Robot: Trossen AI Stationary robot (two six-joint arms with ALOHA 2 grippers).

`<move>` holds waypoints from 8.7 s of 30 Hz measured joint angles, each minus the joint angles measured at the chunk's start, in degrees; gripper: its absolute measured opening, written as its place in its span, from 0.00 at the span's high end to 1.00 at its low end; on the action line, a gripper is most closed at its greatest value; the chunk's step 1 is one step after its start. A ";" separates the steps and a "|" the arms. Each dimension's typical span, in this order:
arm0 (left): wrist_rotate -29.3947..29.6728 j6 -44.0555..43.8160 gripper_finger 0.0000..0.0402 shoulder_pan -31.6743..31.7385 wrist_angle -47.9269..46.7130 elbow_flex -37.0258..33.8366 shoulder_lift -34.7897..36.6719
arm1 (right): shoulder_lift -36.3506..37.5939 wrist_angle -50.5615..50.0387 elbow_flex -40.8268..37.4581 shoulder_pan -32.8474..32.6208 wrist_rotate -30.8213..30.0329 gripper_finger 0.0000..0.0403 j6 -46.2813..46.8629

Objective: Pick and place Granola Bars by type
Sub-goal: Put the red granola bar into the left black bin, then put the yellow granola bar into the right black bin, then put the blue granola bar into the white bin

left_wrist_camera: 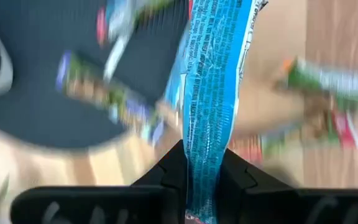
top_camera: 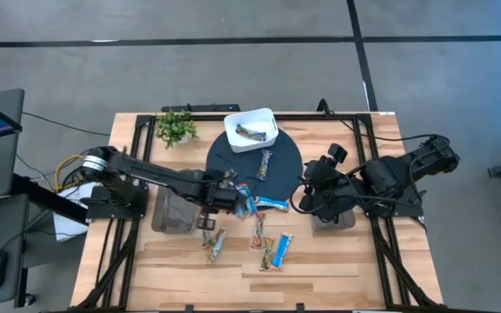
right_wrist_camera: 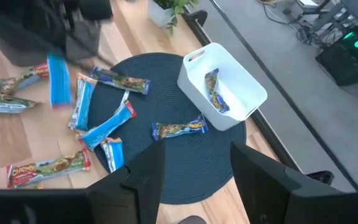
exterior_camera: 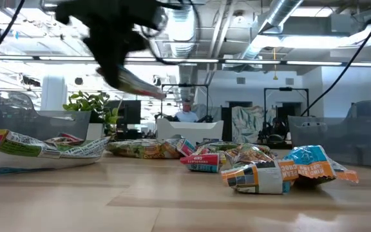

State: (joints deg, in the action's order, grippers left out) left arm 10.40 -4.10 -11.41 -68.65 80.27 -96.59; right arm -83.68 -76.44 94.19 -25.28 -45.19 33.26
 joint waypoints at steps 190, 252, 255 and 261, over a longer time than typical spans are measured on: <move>-4.47 -16.82 0.57 16.24 41.29 -28.44 10.33 | 25.94 44.35 -52.92 6.06 18.16 0.66 14.73; 0.46 -8.34 0.94 17.81 45.94 -25.85 -1.75 | 19.65 50.34 -52.92 6.12 18.20 0.67 14.75; 0.45 -6.61 0.94 17.80 43.77 -23.05 -1.75 | 19.65 50.31 -52.92 6.12 18.19 0.67 14.73; 0.86 -1.45 0.96 17.80 39.89 -15.24 -1.75 | 19.65 50.27 -52.92 6.12 18.14 0.67 14.67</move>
State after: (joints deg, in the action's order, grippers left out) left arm 11.26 -5.55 6.39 -28.76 65.03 -98.35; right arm -64.03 -26.17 41.28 -19.16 -27.05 47.92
